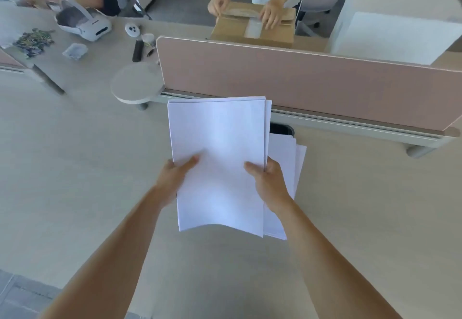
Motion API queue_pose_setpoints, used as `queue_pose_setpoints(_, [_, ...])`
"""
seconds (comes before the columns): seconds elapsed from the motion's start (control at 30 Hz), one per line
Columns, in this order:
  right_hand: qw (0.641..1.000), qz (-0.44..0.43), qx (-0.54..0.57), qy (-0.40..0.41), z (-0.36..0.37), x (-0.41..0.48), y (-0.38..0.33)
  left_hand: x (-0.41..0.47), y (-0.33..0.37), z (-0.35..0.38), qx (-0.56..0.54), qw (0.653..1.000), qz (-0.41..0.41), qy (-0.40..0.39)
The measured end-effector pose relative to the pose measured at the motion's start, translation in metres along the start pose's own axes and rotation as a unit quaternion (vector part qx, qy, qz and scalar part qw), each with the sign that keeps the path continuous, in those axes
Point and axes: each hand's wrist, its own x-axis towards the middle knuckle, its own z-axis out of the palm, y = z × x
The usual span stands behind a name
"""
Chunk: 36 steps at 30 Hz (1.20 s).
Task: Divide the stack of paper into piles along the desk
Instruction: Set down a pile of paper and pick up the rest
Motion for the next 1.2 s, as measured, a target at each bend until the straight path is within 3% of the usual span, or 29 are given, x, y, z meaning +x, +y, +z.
queue_pose_setpoints(0.13, [0.998, -0.06, -0.03, 0.016, 0.056, -0.029, -0.003, -0.03, 0.0, -0.053, -0.005, 0.994, 0.094, 0.051])
queue_pose_setpoints(0.4, [0.999, 0.017, 0.037, 0.029, 0.157, -0.071, -0.016, -0.07, -0.002, -0.153, 0.016, 0.974, 0.214, 0.068])
queue_pose_setpoints(0.53, [0.997, -0.011, 0.074, 0.022, 0.183, -0.084, -0.031, -0.071, -0.006, -0.181, -0.024, 0.975, 0.216, 0.048])
queue_pose_setpoints(0.7, [0.997, -0.049, 0.006, 0.059, 0.185, -0.091, -0.021, -0.062, -0.011, -0.206, -0.03, 0.977, 0.213, -0.012])
queue_pose_setpoints(0.83, [0.999, -0.032, -0.02, 0.035, 0.185, -0.078, 0.003, -0.057, -0.017, -0.212, -0.042, 0.972, 0.228, -0.04])
queue_pose_setpoints(0.9, [0.999, -0.024, -0.012, 0.023, 0.187, -0.07, 0.014, -0.054, -0.024, -0.209, -0.02, 0.975, 0.218, -0.032])
queue_pose_setpoints(1.07, [0.999, -0.017, 0.044, 0.018, 0.188, -0.051, 0.02, -0.045, -0.039, -0.211, 0.015, 0.996, 0.091, 0.008])
queue_pose_setpoints(1.2, [0.998, -0.03, 0.057, 0.0, 0.195, -0.042, 0.011, -0.043, -0.026, -0.215, 0.01, 0.993, 0.119, 0.013])
